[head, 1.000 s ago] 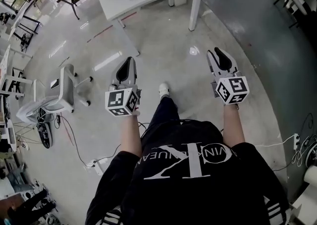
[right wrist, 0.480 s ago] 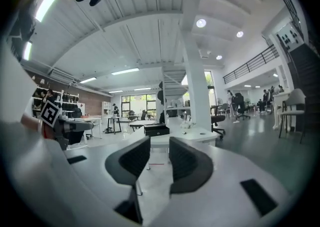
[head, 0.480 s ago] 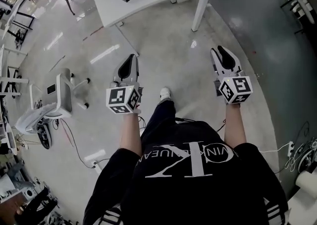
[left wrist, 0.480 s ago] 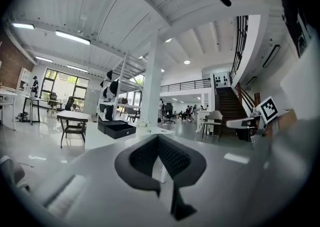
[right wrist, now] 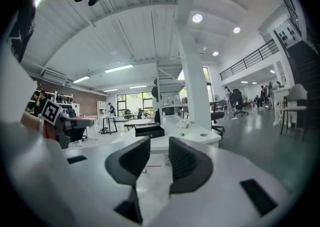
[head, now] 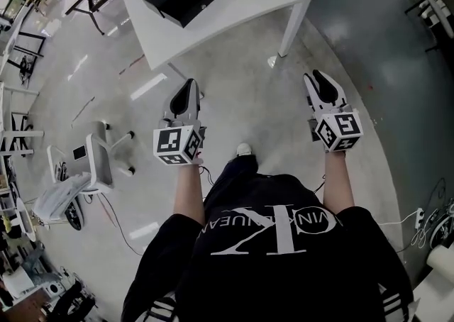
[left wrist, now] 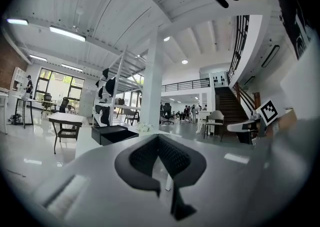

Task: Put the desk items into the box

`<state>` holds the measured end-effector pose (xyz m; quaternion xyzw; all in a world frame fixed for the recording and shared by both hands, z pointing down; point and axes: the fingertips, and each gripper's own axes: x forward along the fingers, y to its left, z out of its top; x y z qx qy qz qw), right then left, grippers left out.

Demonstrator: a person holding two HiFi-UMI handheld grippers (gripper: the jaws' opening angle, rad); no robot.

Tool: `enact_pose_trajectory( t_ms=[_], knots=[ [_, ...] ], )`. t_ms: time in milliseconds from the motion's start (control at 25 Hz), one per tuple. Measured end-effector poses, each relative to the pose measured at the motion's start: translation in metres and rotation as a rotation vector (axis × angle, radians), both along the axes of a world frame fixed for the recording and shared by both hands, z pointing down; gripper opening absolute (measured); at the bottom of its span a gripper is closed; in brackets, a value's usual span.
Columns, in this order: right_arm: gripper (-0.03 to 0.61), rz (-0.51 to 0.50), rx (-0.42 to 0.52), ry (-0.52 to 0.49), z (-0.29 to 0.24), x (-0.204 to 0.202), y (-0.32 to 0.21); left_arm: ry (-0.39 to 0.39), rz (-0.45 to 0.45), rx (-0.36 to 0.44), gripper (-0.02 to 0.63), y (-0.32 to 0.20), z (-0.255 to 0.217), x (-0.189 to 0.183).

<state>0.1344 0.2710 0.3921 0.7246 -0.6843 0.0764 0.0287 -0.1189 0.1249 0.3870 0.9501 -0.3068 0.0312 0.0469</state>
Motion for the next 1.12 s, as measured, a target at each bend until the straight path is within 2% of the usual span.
enact_pose_trajectory(
  t_ms=[400, 880, 1120],
  knots=[
    [0.104, 0.039, 0.006, 0.011, 0.000, 0.025, -0.074, 0.021, 0.031, 0.006, 0.011, -0.089, 0.001, 0.027],
    [0.104, 0.045, -0.025, -0.031, 0.015, 0.038, -0.115, 0.005, 0.041, -0.056, 0.009, -0.121, 0.028, 0.041],
    [0.104, -0.011, -0.021, -0.019, 0.019, 0.059, -0.169, 0.007, -0.001, -0.037, 0.009, -0.160, 0.028, 0.056]
  ],
)
